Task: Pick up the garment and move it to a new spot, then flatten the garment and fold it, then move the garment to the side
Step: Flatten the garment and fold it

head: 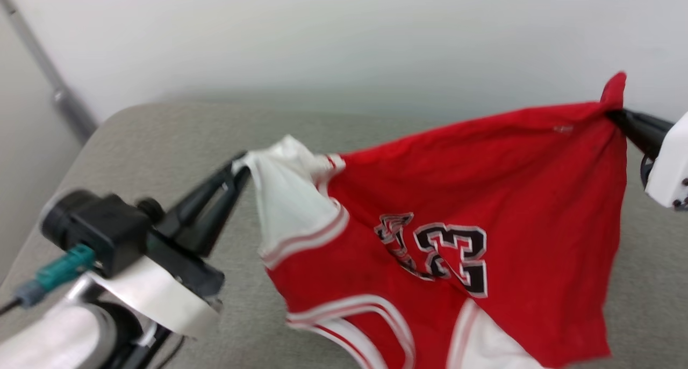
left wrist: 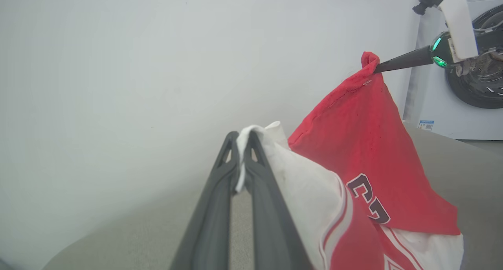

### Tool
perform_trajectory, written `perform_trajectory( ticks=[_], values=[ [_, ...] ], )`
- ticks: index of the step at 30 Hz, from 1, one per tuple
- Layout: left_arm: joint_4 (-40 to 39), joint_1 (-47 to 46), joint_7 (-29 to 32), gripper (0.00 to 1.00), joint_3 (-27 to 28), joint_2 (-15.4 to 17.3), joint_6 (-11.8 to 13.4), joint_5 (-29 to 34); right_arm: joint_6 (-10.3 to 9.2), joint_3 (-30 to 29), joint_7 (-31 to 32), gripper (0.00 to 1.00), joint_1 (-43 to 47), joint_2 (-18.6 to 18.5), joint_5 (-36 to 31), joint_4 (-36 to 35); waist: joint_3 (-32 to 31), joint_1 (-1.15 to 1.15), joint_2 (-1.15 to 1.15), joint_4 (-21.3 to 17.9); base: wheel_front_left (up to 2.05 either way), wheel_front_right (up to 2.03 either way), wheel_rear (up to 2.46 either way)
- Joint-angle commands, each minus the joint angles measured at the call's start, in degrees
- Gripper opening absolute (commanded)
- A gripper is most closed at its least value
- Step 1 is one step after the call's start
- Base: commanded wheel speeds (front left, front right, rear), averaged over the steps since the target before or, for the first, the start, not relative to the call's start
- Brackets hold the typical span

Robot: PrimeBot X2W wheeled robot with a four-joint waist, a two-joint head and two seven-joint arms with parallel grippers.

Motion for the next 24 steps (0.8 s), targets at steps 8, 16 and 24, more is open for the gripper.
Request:
perform_trajectory(
  ticks=[8, 16, 24],
  values=[
    [-3.7, -8.7, -0.3, 0.0, 8.0, 3.2, 0.8, -0.4, 0.0, -4.5, -0.8, 0.0, -3.8, 1.3, 1.4, -10.2, -1.6, 0.0, 0.0, -8.4, 0.0, 0.0, 0.0],
    [-4.2, -15.4, 0.2, 0.0, 13.9, 5.3, 0.8, -1.3, -0.01, -6.7, -1.0, 0.0, -7.0, 3.2, 1.6, -16.4, -0.5, 0.0, 0.0, -11.9, 0.0, 0.0, 0.0],
    [0.4, -24.9, 2.2, 0.0, 18.1, 6.5, -0.2, -0.3, -0.01, -8.3, -1.0, 0.0, -11.7, 3.8, -0.3, -19.2, 4.3, 0.0, 0.0, -14.1, 0.0, 0.0, 0.0]
  ],
)
